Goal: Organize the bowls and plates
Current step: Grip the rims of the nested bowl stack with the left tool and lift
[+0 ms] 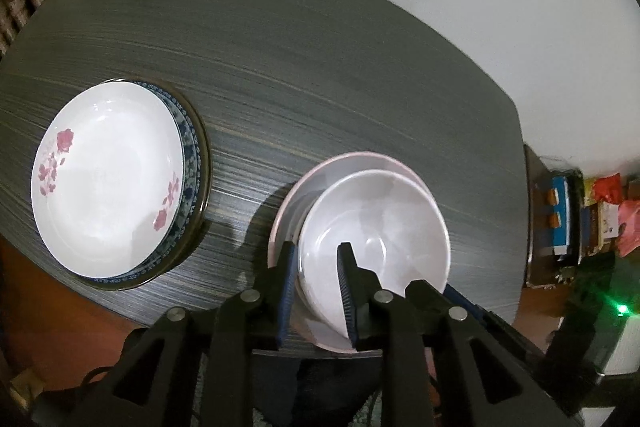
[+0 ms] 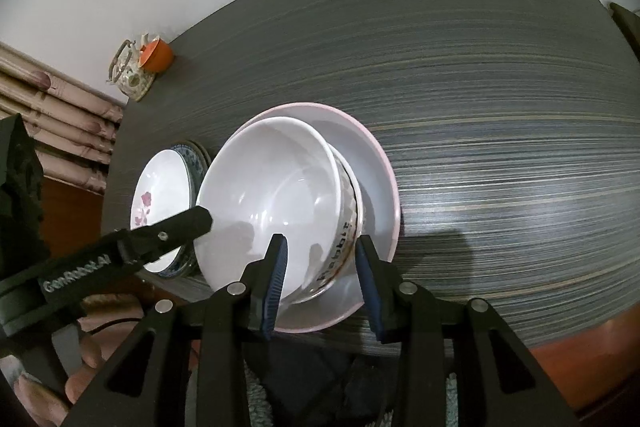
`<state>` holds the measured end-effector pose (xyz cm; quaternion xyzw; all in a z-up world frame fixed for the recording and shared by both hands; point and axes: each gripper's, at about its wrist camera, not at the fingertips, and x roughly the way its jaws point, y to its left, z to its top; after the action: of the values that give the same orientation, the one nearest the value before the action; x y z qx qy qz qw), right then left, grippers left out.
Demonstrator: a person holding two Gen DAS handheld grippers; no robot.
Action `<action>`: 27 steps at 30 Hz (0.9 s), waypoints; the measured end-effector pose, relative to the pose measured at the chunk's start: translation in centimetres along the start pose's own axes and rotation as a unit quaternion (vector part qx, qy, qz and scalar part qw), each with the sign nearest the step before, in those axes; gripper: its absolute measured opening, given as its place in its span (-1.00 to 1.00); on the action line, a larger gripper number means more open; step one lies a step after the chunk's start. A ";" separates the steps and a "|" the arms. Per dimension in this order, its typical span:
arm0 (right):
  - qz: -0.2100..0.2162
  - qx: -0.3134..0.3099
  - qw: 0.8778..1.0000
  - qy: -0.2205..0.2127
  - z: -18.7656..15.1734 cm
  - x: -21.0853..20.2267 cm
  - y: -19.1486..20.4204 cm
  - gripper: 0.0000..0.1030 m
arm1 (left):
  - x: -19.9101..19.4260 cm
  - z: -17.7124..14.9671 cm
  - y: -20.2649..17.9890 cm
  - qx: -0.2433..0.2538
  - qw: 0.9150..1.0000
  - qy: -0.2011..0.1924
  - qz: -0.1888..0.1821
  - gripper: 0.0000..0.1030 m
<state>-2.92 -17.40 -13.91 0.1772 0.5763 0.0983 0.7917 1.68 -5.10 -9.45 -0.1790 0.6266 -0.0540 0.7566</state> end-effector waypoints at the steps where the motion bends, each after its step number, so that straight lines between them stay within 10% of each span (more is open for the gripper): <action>1: 0.001 0.001 1.000 -0.001 0.1 -0.2 -0.1 -0.33 | -0.2 0.0 0.2 -0.002 1.000 -0.002 -0.002 -0.59; 27: -0.022 0.066 0.997 -0.017 -0.4 -2.0 -4.6 -0.11 | 2.1 -0.1 3.9 -0.046 0.998 0.038 0.009 -0.59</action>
<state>-4.15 -22.24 -14.07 0.2183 0.5719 0.0396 0.7897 1.47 -2.15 -12.74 -0.2061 0.6581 -0.0249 0.7237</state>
